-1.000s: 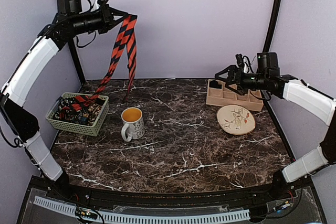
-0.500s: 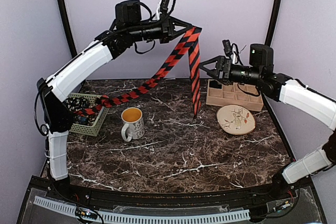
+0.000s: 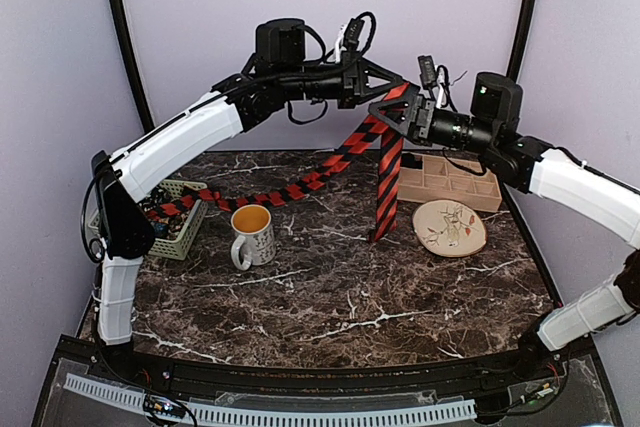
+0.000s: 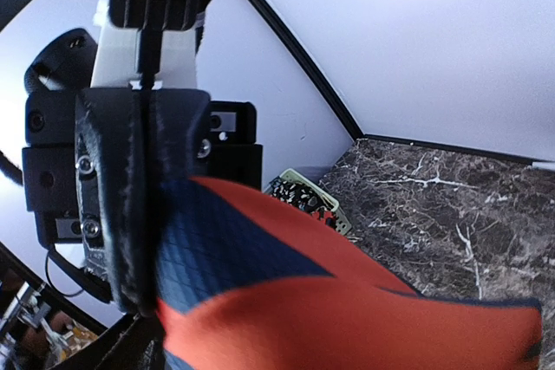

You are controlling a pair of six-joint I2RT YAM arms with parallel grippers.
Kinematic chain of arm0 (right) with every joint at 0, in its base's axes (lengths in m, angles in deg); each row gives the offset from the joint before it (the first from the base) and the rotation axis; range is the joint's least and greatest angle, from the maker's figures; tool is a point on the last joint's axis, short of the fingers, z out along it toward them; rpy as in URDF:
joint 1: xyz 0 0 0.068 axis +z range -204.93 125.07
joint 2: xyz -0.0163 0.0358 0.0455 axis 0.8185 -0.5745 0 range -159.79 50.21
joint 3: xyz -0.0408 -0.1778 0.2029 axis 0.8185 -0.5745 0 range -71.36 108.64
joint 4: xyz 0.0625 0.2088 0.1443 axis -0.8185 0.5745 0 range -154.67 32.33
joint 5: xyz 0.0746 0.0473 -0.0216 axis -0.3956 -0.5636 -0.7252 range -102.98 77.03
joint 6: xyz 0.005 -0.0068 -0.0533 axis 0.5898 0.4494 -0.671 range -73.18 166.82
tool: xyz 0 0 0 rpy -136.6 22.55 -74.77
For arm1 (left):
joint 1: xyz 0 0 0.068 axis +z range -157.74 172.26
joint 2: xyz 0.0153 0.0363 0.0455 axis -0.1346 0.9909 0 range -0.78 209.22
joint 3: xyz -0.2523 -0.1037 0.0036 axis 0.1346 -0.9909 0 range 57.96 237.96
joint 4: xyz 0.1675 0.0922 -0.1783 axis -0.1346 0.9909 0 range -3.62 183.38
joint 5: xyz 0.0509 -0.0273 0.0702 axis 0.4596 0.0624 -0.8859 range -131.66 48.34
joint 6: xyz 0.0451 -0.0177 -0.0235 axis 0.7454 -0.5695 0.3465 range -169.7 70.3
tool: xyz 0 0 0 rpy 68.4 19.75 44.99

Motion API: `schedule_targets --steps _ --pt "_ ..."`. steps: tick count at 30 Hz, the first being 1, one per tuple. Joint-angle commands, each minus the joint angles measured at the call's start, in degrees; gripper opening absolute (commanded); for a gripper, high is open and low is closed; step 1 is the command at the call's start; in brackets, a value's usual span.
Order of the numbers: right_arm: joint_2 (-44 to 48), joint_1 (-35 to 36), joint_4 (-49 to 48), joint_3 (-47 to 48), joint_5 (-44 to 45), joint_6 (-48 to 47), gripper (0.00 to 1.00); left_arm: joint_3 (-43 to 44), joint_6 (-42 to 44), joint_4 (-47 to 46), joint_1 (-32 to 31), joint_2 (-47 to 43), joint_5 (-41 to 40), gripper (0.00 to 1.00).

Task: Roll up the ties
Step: Pass from the left arm to the right

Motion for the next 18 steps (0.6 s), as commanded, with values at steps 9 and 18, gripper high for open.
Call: schedule_targets --steps 9,18 --pt "5.1 0.8 0.6 2.3 11.6 -0.7 0.0 1.2 2.4 4.0 2.1 -1.7 -3.0 0.2" --pt "14.6 -6.8 1.5 3.1 22.6 2.8 0.0 -15.7 13.7 13.0 9.6 -14.6 -10.9 0.9"
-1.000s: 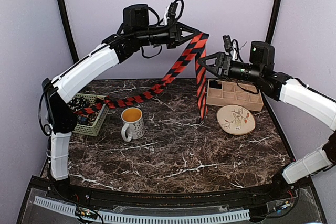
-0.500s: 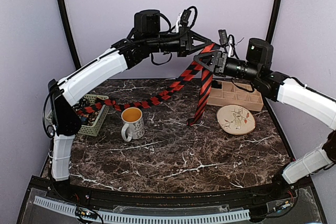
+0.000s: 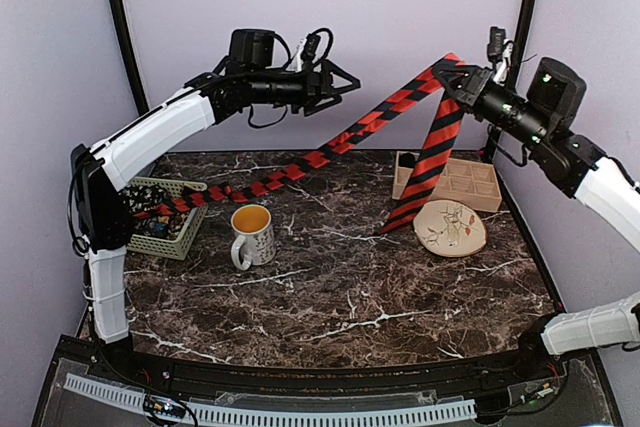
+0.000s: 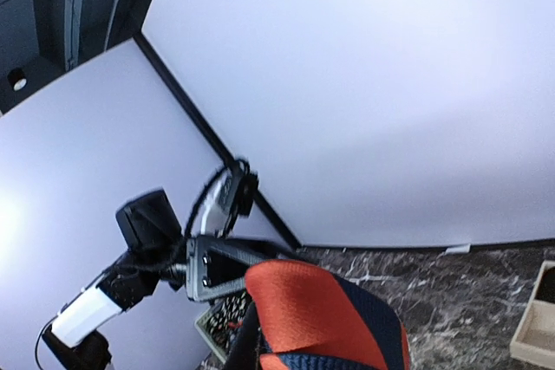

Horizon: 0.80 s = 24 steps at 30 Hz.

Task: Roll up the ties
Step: Pass from the left arm to the right, then pick up the tie.

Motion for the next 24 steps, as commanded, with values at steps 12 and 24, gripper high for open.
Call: schedule_targets --steps 12,24 --pt "3.5 -7.4 2.2 13.3 9.4 0.6 0.0 -31.4 29.3 10.2 2.0 -20.9 -8.2 0.97" --pt "3.1 -7.7 6.2 21.5 11.7 -0.9 0.0 -23.7 40.7 8.9 -6.7 -5.0 -19.7 0.98"
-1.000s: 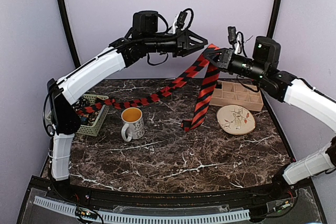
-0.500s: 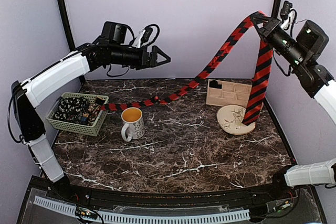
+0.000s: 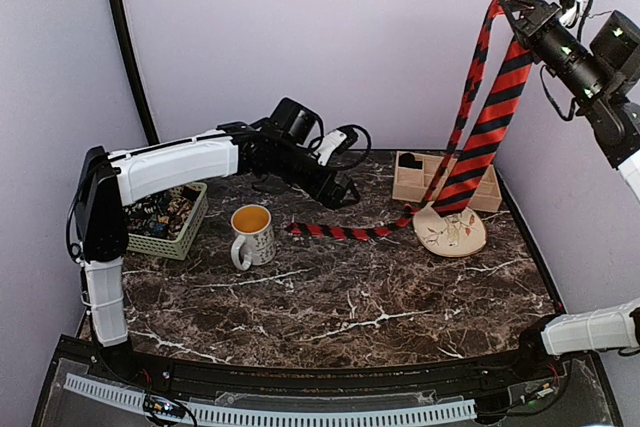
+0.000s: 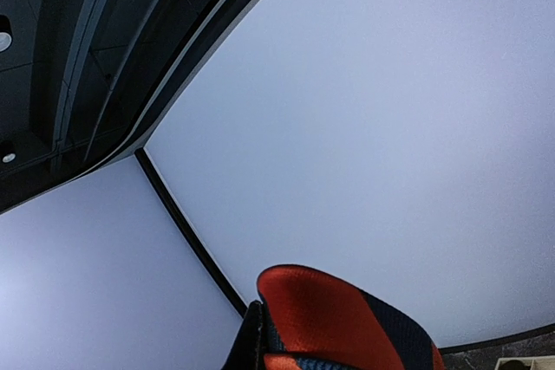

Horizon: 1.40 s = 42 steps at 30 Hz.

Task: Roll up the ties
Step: Pick up the tie.

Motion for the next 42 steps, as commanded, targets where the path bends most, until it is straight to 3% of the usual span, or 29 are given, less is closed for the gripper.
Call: schedule_targets --steps 1,6,10,13,17,20,27,34,36,40,42 --pt "1.0 -0.3 0.2 2.7 1.9 -1.4 0.0 0.7 2.5 -3.9 -0.3 0.7 1.4 0.99" --pt "1.7 -0.4 1.2 3.2 2.5 -1.6 0.0 -3.1 4.3 -11.0 -3.4 3.3 5.6 0.99" --pt "2.0 -0.4 1.2 3.1 1.3 0.0 0.0 -3.8 4.3 -12.5 -4.8 6.1 2.9 0.93" --pt "1.1 -0.4 -2.2 2.3 -5.9 3.6 0.0 -5.1 3.5 -14.2 -4.9 6.3 3.7 0.89" --pt "-2.2 0.1 -10.6 2.5 -17.1 11.2 0.0 -10.6 2.7 -24.1 -6.0 3.2 7.1 0.89" --pt "-4.8 1.8 -12.0 5.5 -20.4 13.2 0.0 -14.2 1.8 -32.0 -7.1 2.3 6.7 0.92" --pt "-6.3 4.2 -10.8 8.2 -19.4 13.6 0.0 -15.1 -5.0 -48.7 -9.2 5.1 6.9 0.99" --pt "-5.0 4.5 -10.1 7.3 -16.8 14.5 0.0 -10.2 -5.3 -51.4 -10.8 10.8 -2.3 0.99" --pt "-4.9 4.5 -9.3 7.7 -16.7 14.7 0.0 -8.8 -5.4 -51.0 -10.7 11.9 -5.3 0.94" --pt "-4.1 4.5 -7.8 7.7 -15.9 14.6 0.0 -6.4 -4.0 -49.1 -10.7 13.1 -7.5 0.66" --pt "-3.6 4.5 -6.5 8.1 -15.1 14.1 0.0 -6.8 -3.3 -49.1 -10.7 13.2 -10.5 0.63"
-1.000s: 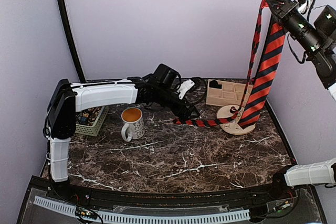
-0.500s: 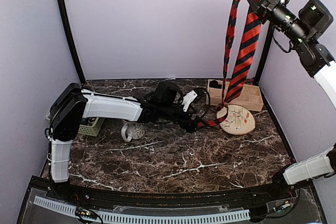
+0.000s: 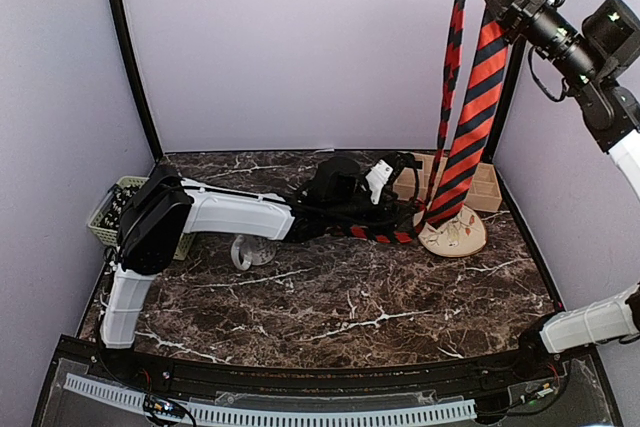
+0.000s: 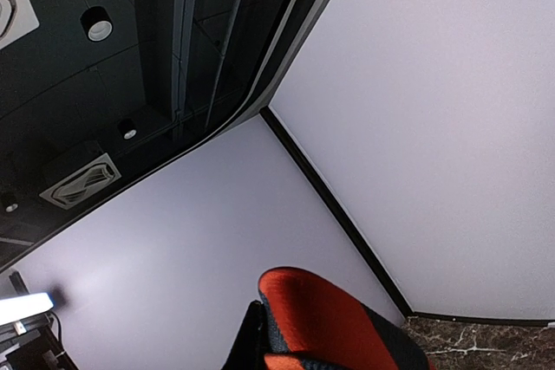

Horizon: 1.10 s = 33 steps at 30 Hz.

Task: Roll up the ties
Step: Pick up the tie.

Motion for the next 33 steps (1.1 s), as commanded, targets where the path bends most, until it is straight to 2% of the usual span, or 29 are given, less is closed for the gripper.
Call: schedule_targets --steps 1,4,9,12,15,20,28,33 --pt "2.1 0.3 0.3 2.0 2.1 -0.1 0.0 1.7 1.5 -0.5 0.4 -0.1 -6.1 0.66" --pt "3.1 0.3 0.7 1.8 2.7 0.0 0.0 4.0 1.4 -1.2 0.5 1.5 -4.0 0.78" --pt "4.1 0.3 0.5 0.4 3.2 0.9 0.0 4.6 2.3 -3.2 0.0 2.8 5.0 0.88" --pt "4.7 0.3 -1.2 -1.2 3.0 2.2 0.0 3.0 2.7 -4.8 -0.1 2.6 5.2 0.93" --pt "4.9 0.4 -2.1 -1.7 2.5 3.2 0.0 5.2 3.3 -4.4 -0.1 4.2 2.9 0.94" --pt "5.8 0.4 -0.4 -1.7 3.4 3.0 0.0 11.1 1.7 -3.4 -0.2 7.6 6.6 0.94" --pt "7.1 0.5 0.1 -2.3 4.0 3.5 0.0 9.0 3.4 -2.8 -1.6 8.2 11.9 0.96" --pt "7.1 0.5 -0.2 -2.3 3.7 4.2 0.0 9.4 4.1 -2.6 -2.2 8.9 9.2 0.95"
